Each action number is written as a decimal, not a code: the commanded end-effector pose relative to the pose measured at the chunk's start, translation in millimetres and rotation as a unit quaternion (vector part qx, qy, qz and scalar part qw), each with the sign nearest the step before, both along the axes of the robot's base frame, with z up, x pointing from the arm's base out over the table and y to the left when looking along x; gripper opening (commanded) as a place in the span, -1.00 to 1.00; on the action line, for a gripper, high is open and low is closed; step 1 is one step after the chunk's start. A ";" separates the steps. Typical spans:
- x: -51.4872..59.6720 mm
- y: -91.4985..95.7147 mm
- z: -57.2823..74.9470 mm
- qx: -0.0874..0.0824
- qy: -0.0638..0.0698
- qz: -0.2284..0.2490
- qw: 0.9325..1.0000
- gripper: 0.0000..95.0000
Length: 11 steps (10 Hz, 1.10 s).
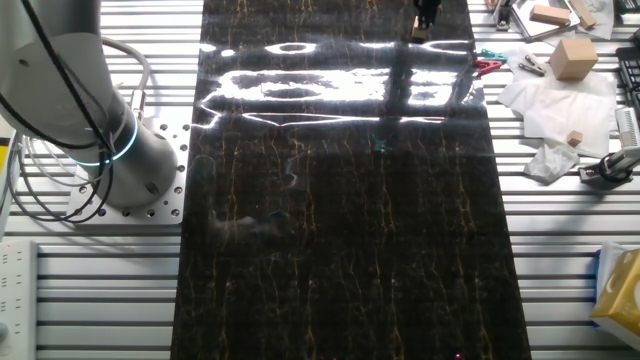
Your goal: Use the gripper to push the small block from left to right
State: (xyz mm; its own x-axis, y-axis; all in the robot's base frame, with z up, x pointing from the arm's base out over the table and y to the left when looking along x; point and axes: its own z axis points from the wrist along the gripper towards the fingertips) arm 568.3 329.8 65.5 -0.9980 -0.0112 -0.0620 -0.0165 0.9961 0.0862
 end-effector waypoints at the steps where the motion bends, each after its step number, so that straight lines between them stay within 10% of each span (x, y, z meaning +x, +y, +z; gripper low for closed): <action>1: 1.9 1.6 -0.2 -0.001 0.004 0.001 1.000 1.00; 11: 12.2 -18.6 -0.9 0.002 0.002 0.018 1.000 0.60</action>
